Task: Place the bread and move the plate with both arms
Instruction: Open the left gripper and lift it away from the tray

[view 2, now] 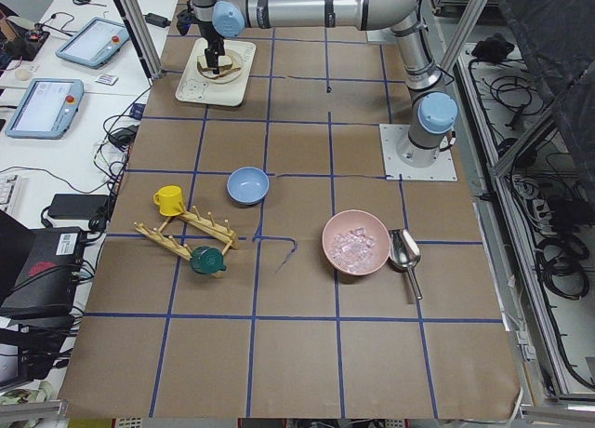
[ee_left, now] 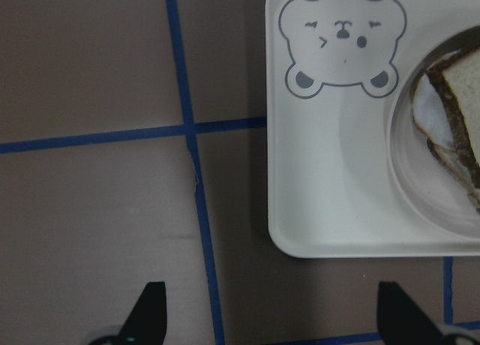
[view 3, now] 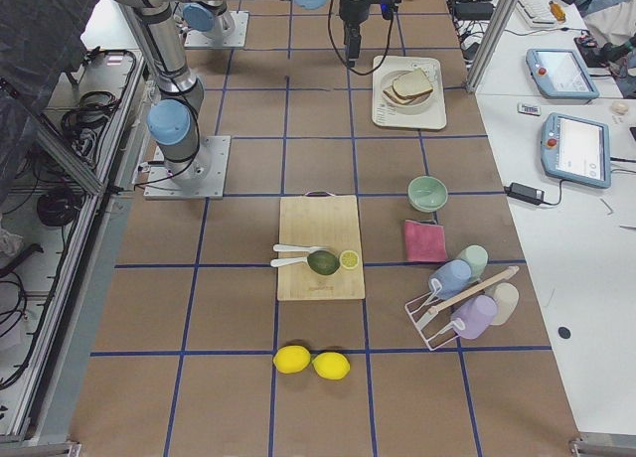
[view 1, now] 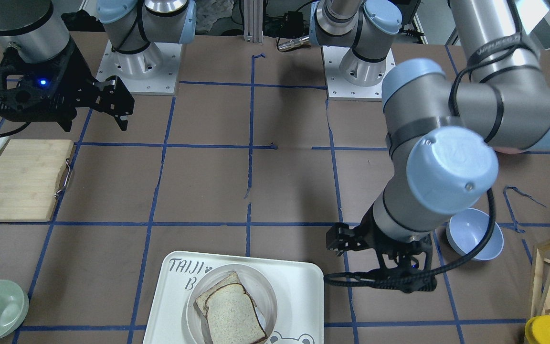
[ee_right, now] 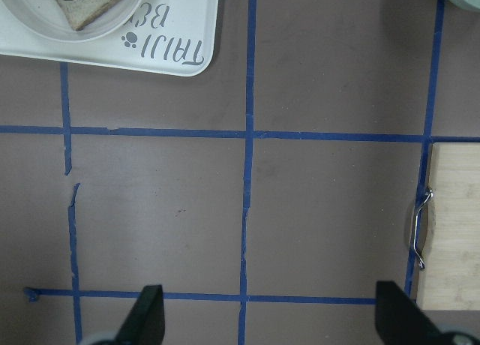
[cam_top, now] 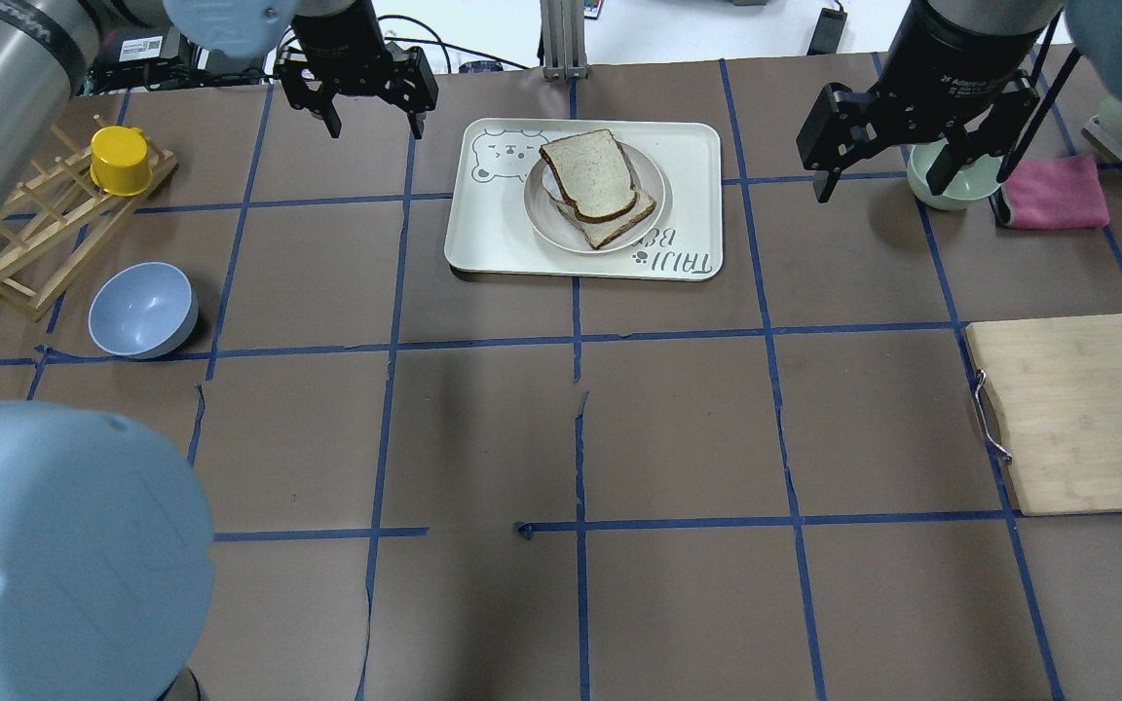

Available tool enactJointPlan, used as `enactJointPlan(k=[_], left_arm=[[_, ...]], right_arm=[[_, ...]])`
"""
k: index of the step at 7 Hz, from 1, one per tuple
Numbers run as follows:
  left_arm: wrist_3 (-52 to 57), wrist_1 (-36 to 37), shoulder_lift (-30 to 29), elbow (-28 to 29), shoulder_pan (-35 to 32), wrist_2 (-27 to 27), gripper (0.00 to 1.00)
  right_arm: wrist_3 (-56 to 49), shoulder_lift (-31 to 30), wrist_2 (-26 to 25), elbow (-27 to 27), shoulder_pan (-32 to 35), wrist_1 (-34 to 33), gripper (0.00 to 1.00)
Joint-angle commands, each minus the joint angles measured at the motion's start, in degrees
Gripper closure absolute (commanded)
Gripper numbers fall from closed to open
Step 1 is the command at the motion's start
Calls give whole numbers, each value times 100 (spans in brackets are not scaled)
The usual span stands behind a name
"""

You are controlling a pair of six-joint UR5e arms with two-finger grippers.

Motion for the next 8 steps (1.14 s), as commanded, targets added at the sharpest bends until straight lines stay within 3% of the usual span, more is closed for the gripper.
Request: enactJointPlan(k=[1, 4, 8], left_arm=[[-38, -366, 812, -474, 323, -5, 0], [-64, -234, 1894, -1784, 552, 4, 0], [-64, -217, 2301, -2217, 641, -14, 0]], right_arm=[[8, 7, -6, -6, -17, -10, 0], [8, -2, -6, 3, -17, -10, 0], [-1, -11, -15, 3, -35, -10, 0]])
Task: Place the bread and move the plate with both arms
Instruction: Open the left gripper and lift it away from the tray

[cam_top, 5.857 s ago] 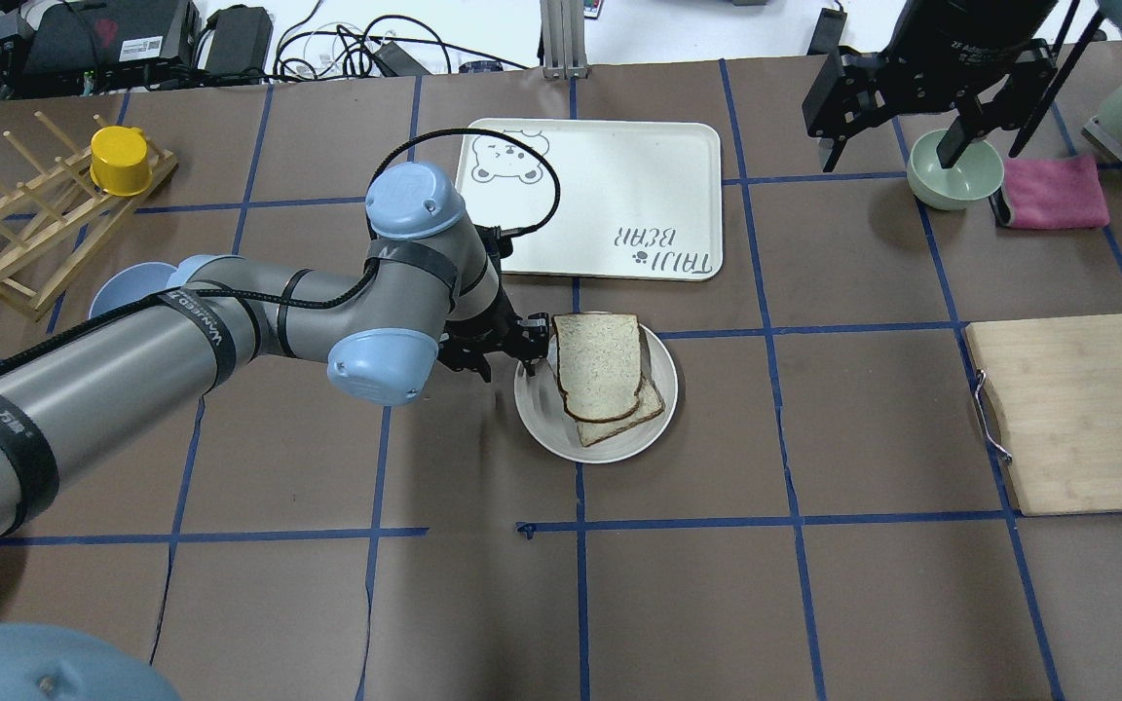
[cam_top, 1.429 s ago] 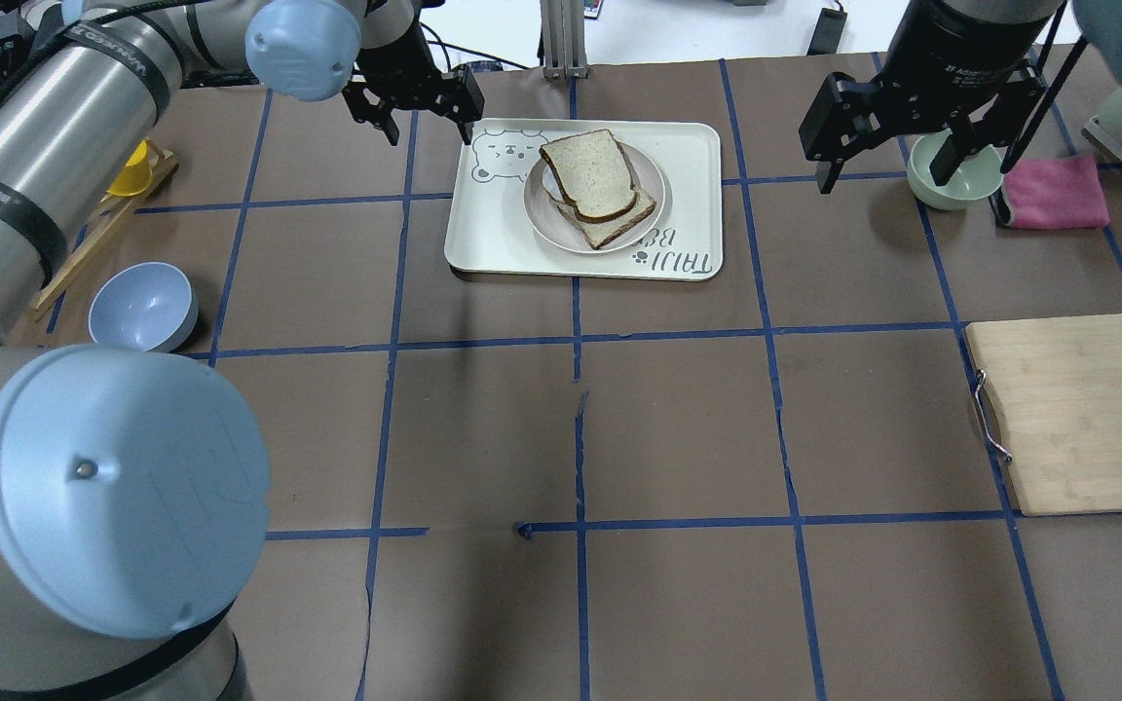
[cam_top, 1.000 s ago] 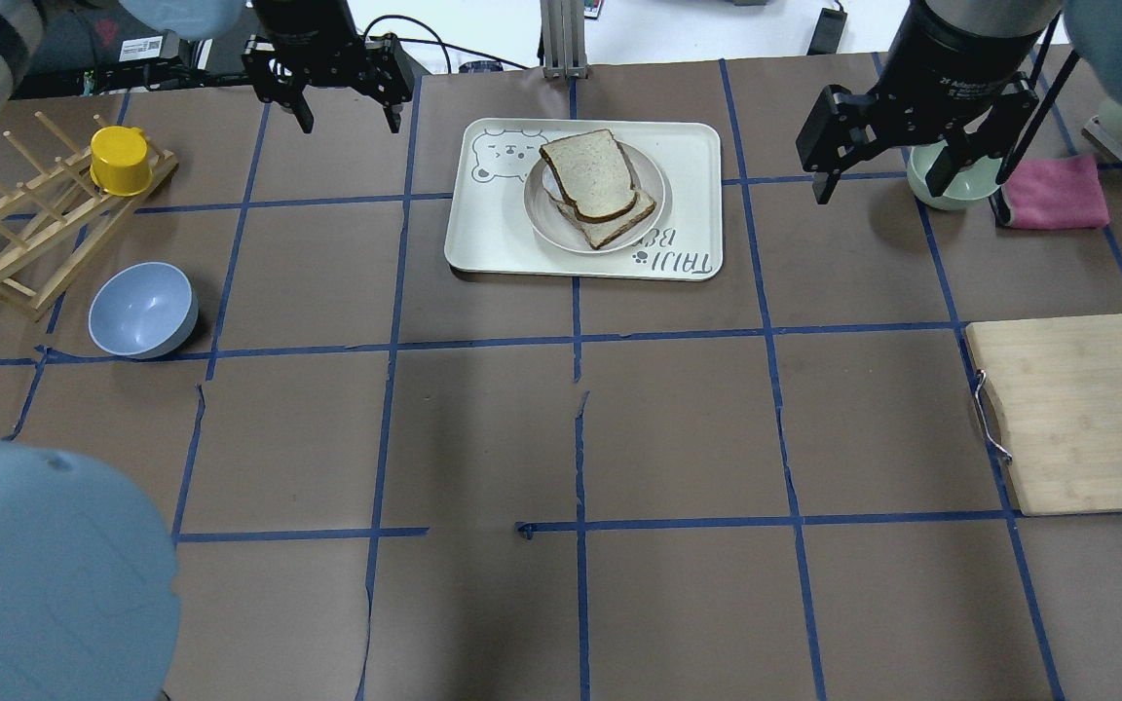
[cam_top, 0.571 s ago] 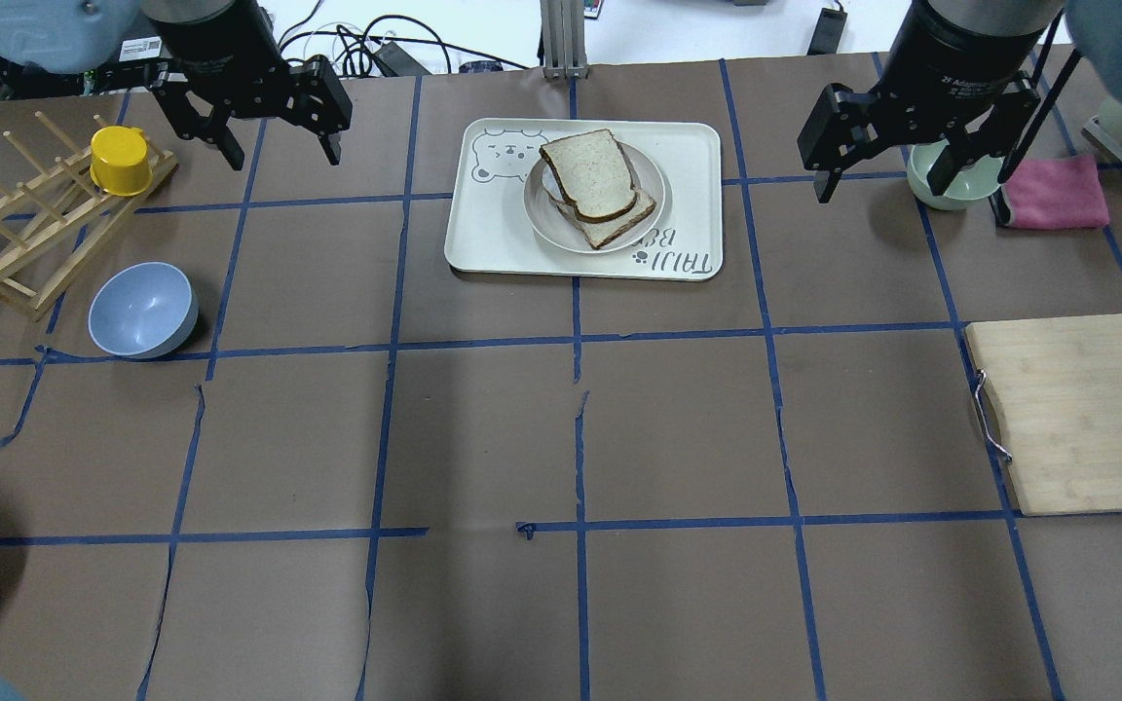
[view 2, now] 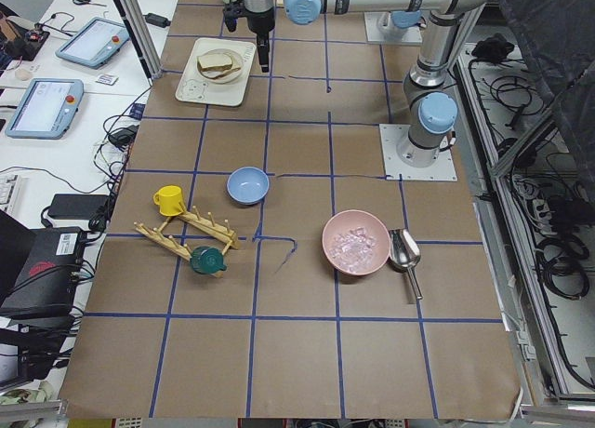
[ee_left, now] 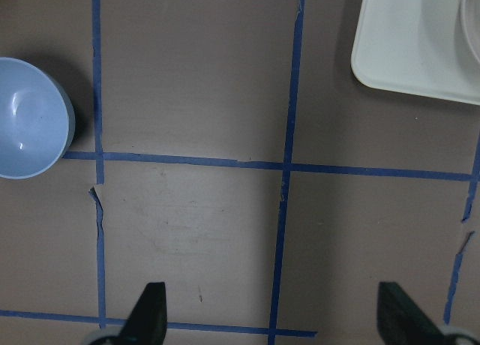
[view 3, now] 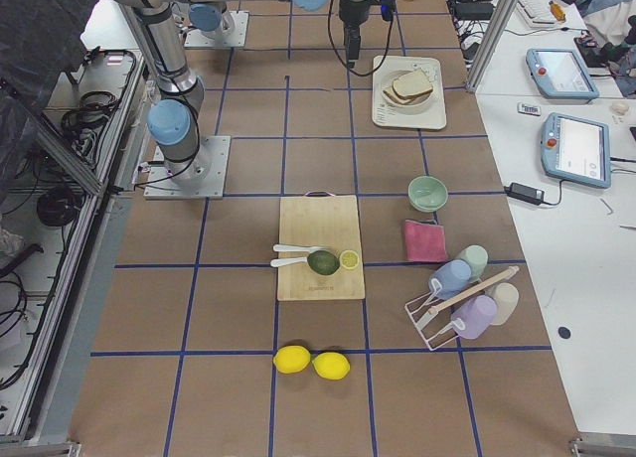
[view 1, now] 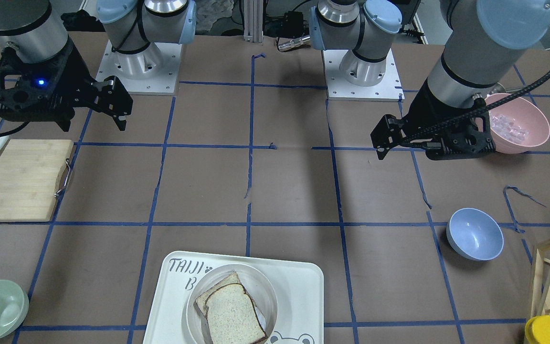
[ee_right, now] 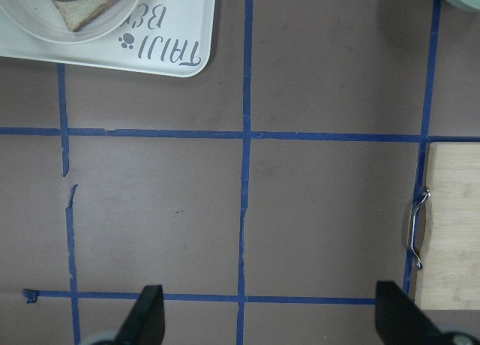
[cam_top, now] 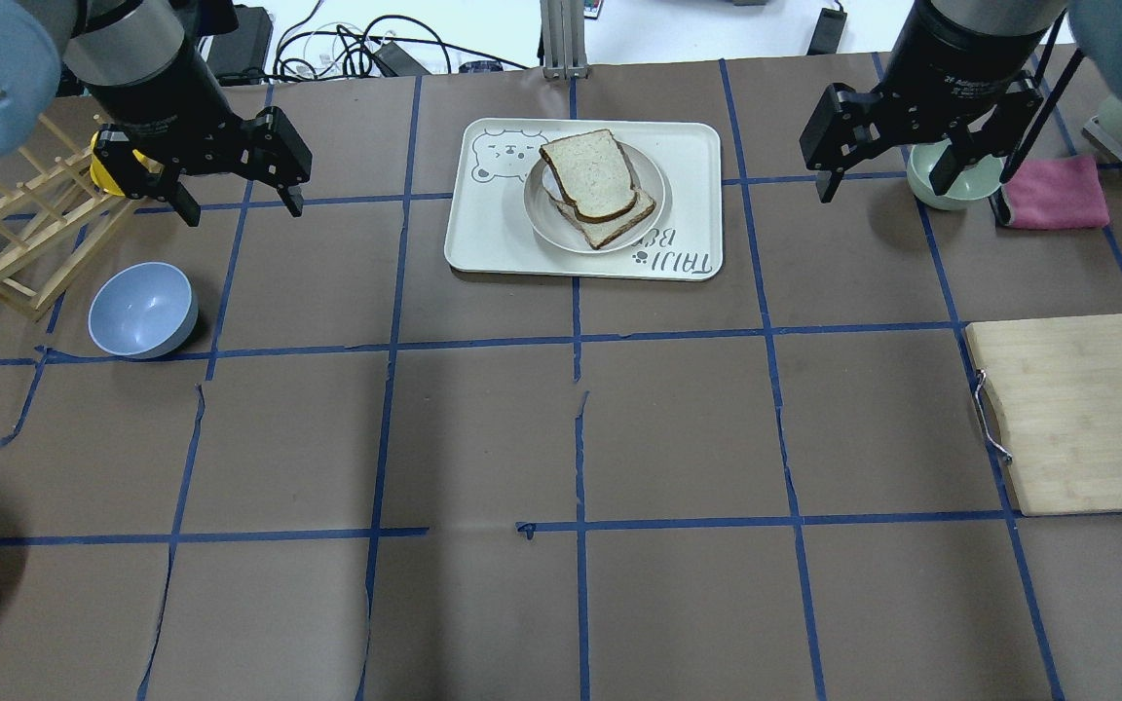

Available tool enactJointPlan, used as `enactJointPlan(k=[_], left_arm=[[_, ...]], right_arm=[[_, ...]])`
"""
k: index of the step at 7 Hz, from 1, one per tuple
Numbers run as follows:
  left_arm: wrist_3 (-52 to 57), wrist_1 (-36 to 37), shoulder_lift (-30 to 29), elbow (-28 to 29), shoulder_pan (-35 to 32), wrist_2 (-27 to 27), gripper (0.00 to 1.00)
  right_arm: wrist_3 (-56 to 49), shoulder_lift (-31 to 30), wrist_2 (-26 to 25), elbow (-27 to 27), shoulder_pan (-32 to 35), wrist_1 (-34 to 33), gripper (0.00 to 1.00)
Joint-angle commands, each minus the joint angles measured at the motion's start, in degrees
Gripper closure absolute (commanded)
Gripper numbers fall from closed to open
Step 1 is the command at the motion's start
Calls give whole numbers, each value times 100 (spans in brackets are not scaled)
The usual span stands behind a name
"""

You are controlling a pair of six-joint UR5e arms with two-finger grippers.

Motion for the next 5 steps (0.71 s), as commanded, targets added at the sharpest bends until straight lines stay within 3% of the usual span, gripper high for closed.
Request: enactJointPlan(k=[1, 5], left_arm=[[11, 4, 60, -78, 29, -146, 0], [11, 4, 77, -104, 20, -182, 0]], right_arm=[[0, -2, -1, 0, -7, 0, 0], [0, -2, -1, 0, 10, 0, 0]])
